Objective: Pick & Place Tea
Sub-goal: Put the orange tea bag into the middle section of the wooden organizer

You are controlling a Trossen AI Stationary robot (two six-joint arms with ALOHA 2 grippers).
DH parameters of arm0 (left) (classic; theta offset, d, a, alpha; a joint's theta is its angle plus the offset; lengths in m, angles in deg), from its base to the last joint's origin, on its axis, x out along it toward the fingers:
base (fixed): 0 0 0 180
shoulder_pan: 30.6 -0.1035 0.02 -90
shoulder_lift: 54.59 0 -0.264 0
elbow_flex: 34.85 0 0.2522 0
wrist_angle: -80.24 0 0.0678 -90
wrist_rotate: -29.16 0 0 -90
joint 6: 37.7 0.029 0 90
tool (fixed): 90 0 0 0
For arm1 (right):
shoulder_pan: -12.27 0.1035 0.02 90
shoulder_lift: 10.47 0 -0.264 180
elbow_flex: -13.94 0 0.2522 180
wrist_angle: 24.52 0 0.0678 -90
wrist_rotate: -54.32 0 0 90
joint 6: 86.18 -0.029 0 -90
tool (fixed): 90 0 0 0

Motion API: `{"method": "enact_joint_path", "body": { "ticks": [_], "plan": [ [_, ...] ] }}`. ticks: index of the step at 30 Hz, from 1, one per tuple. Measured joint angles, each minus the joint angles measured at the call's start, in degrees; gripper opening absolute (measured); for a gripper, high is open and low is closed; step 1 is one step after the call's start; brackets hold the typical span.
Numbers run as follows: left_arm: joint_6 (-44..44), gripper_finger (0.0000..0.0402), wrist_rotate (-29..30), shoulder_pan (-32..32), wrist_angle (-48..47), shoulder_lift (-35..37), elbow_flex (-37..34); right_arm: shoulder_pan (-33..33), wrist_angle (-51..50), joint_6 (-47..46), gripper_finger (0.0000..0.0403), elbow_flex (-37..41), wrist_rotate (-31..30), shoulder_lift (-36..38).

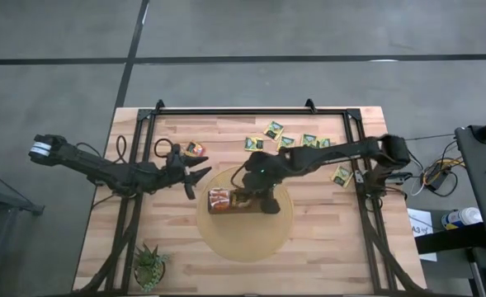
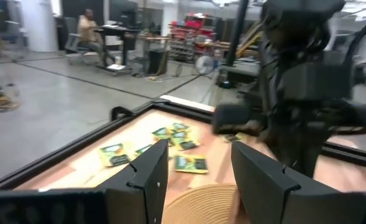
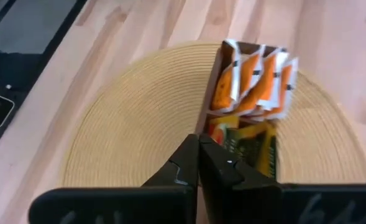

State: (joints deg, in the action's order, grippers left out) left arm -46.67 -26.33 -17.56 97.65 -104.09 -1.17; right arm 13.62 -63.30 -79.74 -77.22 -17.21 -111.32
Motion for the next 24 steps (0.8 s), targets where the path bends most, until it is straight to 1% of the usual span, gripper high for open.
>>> {"method": "enact_joint_path", "body": {
  "ticks": [3,7,9,11,12,14,17,19,21,24],
  "plan": [
    [-0.6,0.017,2.5,0.0,-4.2,0.0,1.2,-1.3,1.5,1.3,0.0008,3.5,0.0,3.9],
    [-3.3,0.017,4.5,0.0,-16.5,-0.1,5.3,-3.8,6.7,1.8,0.0008,10.7,0.0,10.4],
    [-6.6,0.017,7.3,0.0,-25.1,-0.1,8.2,-5.1,10.5,3.0,0.0008,15.3,0.0,14.2],
    [-11.3,0.017,11.6,-0.1,-36.2,-0.2,11.8,-6.1,14.9,4.4,0.0008,19.9,0.0,18.1],
    [-14.6,0.017,13.5,-0.1,-42.4,-0.2,13.8,-6.7,17.0,4.9,0.0008,22.3,0.0,19.9],
    [-22.5,0.017,14.6,-0.4,-55.5,-0.2,17.8,-7.8,21.1,5.7,0.0008,26.8,0.0,23.3],
    [-34.9,0.017,12.7,-0.8,-72.8,-0.4,22.3,-10.0,27.0,6.1,0.0008,33.5,0.0,28.0],
    [-41.2,0.017,10.5,-1.0,-80.9,-0.5,24.0,-11.8,31.5,6.2,0.0008,37.8,-0.2,31.0],
    [-44.6,0.017,7.5,-1.4,-84.5,-0.9,24.7,-13.7,36.1,6.2,0.0008,42.0,-0.2,33.6],
    [-45.4,0.017,1.4,-2.4,-85.2,-2.3,24.7,-16.6,42.5,6.0,0.0008,47.4,-0.2,36.9]
  ]
}}
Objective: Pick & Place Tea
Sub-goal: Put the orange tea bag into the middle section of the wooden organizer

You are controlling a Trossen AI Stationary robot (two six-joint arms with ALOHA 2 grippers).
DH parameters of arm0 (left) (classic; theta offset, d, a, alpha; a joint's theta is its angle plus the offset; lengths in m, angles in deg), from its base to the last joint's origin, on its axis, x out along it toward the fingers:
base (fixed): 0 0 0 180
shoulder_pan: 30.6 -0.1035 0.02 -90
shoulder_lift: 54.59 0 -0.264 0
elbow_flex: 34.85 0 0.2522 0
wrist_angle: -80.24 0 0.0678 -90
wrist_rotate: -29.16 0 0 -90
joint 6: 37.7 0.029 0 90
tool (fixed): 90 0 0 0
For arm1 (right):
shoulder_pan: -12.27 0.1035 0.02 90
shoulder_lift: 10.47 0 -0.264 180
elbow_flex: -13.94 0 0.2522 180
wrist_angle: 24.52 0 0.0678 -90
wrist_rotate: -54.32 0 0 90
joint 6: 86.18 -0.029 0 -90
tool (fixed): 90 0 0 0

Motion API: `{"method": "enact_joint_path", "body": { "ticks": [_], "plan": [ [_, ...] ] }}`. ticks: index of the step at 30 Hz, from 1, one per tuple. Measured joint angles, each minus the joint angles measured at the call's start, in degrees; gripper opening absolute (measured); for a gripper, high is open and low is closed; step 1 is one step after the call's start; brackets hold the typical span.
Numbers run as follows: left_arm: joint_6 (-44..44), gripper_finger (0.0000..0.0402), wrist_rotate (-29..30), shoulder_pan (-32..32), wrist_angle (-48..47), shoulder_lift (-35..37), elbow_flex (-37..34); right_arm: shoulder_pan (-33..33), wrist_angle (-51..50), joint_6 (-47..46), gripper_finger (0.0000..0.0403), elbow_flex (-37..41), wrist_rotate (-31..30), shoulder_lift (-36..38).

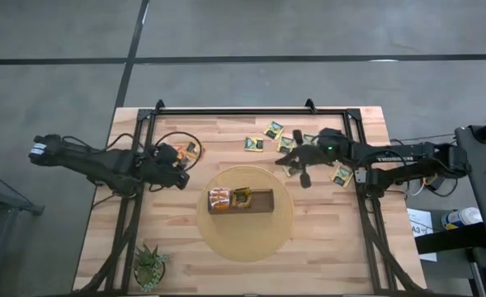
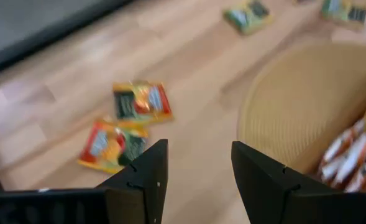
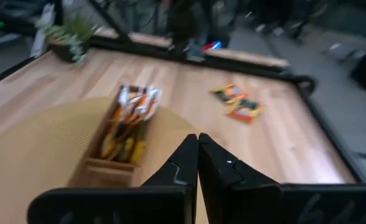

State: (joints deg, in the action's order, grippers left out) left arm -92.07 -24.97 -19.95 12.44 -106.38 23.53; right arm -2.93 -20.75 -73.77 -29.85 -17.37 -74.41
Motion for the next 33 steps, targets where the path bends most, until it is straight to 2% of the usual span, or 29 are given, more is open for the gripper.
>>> {"method": "enact_joint_path", "body": {
  "ticks": [3,8,12,16,19,27,33],
  "plan": [
    [1.7,0.017,-3.8,-0.9,0.0,-2.9,-0.3,-2.5,4.8,-1.0,0.0008,4.1,0.0,2.7],
    [7.1,0.017,-9.5,-3.6,-1.7,-10.0,-0.9,-5.9,6.6,-1.0,0.0008,8.0,0.0,5.8],
    [8.2,0.017,-10.5,-8.1,-4.0,-15.4,-0.9,-7.9,11.8,-2.0,0.0008,11.8,0.6,7.7],
    [10.8,0.017,-11.0,-14.0,-3.6,-19.2,-0.7,-10.0,19.8,-3.9,0.0008,15.7,5.7,8.3],
    [12.2,0.017,-12.0,-18.6,-3.3,-21.3,-0.4,-11.2,23.5,-5.8,0.0008,17.3,7.1,8.5],
    [12.8,0.017,-25.3,-28.9,3.0,-25.1,0.2,-12.7,22.9,-6.5,0.0008,17.4,7.3,8.4],
    [17.2,0.017,-25.4,-31.8,3.3,-29.8,4.0,-12.6,23.0,-6.1,0.0008,17.2,7.3,8.4]
  ]
}}
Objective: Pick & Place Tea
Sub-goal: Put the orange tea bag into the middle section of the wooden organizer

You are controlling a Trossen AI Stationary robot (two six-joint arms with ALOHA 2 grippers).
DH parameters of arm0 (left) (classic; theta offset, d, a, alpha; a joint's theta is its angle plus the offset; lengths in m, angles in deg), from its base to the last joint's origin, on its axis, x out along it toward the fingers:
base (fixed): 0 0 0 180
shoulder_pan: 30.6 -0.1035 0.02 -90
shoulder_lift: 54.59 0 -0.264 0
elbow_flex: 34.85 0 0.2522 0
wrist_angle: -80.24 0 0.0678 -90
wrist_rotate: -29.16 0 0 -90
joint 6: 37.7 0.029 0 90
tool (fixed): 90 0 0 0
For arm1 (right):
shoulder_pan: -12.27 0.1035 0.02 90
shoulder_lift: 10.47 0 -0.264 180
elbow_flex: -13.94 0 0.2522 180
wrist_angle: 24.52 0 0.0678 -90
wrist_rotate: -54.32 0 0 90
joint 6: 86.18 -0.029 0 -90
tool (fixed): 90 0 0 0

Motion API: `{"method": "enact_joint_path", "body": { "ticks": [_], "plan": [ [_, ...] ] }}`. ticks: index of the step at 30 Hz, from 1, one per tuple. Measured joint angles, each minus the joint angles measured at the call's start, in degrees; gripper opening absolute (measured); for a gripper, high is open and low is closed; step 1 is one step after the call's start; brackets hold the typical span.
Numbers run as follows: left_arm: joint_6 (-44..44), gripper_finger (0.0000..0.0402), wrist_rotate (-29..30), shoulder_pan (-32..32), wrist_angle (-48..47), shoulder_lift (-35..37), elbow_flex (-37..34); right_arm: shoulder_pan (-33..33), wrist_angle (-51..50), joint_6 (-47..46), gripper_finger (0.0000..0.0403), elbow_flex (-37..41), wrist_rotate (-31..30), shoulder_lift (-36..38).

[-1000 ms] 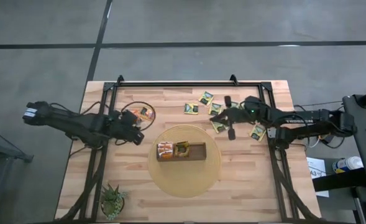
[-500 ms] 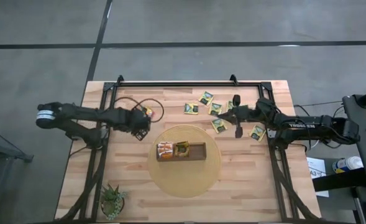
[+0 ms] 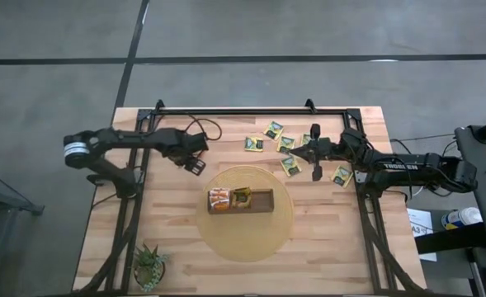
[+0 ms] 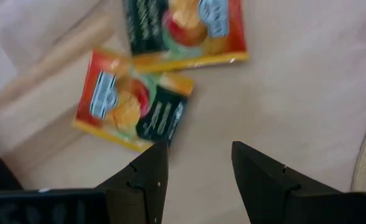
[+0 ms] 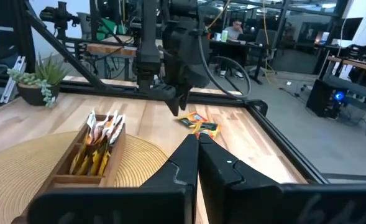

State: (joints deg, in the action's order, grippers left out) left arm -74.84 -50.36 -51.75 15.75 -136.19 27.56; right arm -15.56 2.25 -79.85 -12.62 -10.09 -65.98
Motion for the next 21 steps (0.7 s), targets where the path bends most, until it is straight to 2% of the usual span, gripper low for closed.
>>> {"method": "enact_joint_path", "body": {
  "ticks": [6,16,21],
  "plan": [
    [3.8,0.017,5.2,-0.2,-0.4,-6.3,3.4,0.0,0.0,0.0,0.0008,0.0,0.0,0.0],
    [4.2,0.017,5.6,-2.1,-1.4,-15.9,3.1,0.0,-0.9,0.3,0.0008,0.0,0.0,0.0],
    [5.0,0.0163,4.9,-2.4,-1.3,-16.5,3.0,0.1,-0.9,0.2,0.0008,0.0,0.0,0.0]
  ]
}}
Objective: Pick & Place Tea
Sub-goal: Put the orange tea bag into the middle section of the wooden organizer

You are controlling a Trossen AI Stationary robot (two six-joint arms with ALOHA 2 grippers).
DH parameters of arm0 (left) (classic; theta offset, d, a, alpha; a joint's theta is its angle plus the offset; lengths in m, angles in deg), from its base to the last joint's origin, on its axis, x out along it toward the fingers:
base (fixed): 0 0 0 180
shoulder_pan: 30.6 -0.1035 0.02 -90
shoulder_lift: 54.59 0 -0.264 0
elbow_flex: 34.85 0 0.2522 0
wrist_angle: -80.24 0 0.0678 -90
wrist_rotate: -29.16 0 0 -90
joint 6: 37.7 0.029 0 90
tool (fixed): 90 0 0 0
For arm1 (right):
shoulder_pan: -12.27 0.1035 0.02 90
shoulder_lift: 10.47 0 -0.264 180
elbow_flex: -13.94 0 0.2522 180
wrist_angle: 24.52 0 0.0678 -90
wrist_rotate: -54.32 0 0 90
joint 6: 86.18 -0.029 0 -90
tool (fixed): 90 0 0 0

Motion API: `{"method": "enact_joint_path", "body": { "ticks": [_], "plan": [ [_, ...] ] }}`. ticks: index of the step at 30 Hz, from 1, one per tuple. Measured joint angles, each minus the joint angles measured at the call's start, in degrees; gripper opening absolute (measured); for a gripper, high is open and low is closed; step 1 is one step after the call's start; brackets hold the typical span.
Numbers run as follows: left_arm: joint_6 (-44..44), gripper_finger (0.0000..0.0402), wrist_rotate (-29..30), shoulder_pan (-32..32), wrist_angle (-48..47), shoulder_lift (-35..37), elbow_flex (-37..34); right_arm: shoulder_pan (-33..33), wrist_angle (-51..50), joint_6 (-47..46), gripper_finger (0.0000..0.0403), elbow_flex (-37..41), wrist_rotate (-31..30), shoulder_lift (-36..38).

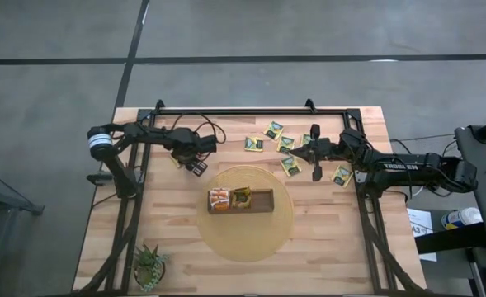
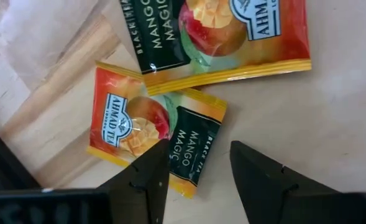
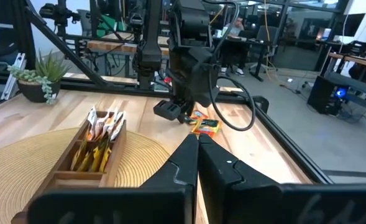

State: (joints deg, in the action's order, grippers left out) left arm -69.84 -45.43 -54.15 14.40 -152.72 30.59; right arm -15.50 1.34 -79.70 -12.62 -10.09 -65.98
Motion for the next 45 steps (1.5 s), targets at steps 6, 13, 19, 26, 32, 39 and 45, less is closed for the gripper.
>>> {"method": "enact_joint_path", "body": {
  "ticks": [6,13,19,26,32,39,45],
  "plan": [
    [1.8,0.0072,-4.1,-0.1,0.6,0.5,0.0,0.0,0.0,-0.1,0.0008,0.0,0.0,0.0],
    [2.6,0.0002,-6.8,-0.1,-1.6,1.2,0.0,0.0,0.0,-0.3,0.0008,0.0,0.0,0.0],
    [1.9,0.0,-9.1,2.0,-7.9,3.4,3.2,0.0,0.0,-0.4,0.0008,0.0,0.0,0.0],
    [1.0,0.0,-8.3,6.3,-10.4,7.7,9.3,0.0,0.1,1.5,0.0008,-0.1,0.0,0.0],
    [-0.7,0.0,-3.5,9.9,-8.4,11.5,13.8,0.0,0.1,3.0,0.0008,-0.1,0.0,0.0],
    [-2.3,0.0,0.4,12.3,-2.3,15.9,14.6,0.0,0.1,3.0,0.0008,0.0,-0.1,0.0],
    [-2.4,0.0,0.5,12.5,-3.9,14.9,13.8,0.0,0.0,2.9,0.0008,-0.1,-0.1,0.0]
  ]
}}
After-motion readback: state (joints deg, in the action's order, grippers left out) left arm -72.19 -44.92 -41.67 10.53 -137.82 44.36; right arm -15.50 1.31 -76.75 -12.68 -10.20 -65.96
